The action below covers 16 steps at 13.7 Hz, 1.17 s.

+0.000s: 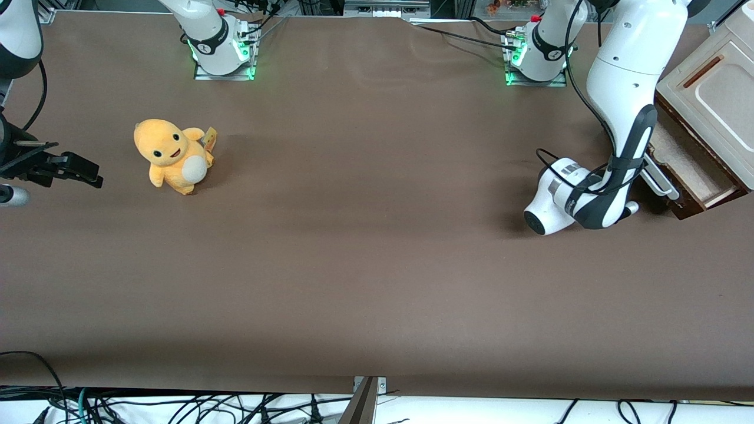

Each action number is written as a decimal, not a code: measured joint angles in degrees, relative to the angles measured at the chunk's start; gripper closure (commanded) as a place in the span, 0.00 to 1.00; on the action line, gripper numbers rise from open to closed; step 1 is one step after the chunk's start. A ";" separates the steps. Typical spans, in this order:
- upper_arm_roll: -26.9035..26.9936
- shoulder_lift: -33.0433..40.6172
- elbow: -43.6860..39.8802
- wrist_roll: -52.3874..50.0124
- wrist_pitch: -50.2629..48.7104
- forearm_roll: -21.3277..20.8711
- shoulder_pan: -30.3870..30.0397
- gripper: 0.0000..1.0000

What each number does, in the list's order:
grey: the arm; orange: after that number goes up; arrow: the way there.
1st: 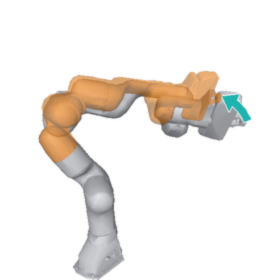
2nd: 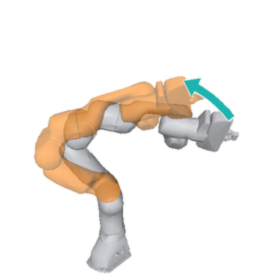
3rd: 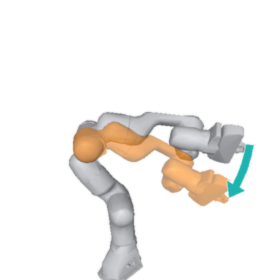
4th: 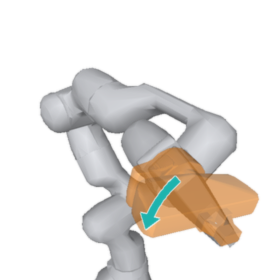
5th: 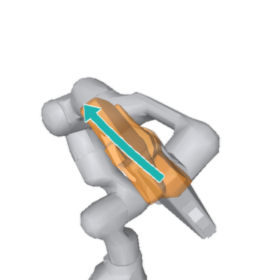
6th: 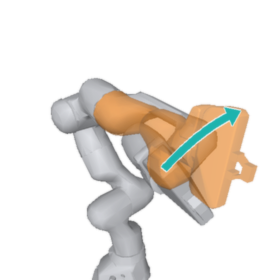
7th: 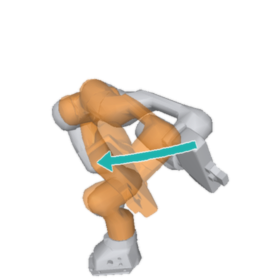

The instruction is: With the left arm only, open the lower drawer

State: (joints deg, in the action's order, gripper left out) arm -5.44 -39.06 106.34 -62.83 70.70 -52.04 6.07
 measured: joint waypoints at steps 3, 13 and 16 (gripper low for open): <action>-0.19 0.00 -0.03 0.09 -1.03 0.44 0.66 0.00; -3.02 4.31 -9.22 12.22 -1.37 12.27 0.56 0.00; -3.06 8.55 -15.44 20.79 -1.53 20.39 0.56 0.00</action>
State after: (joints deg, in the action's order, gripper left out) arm -8.50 -30.51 90.89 -42.04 69.17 -31.66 6.63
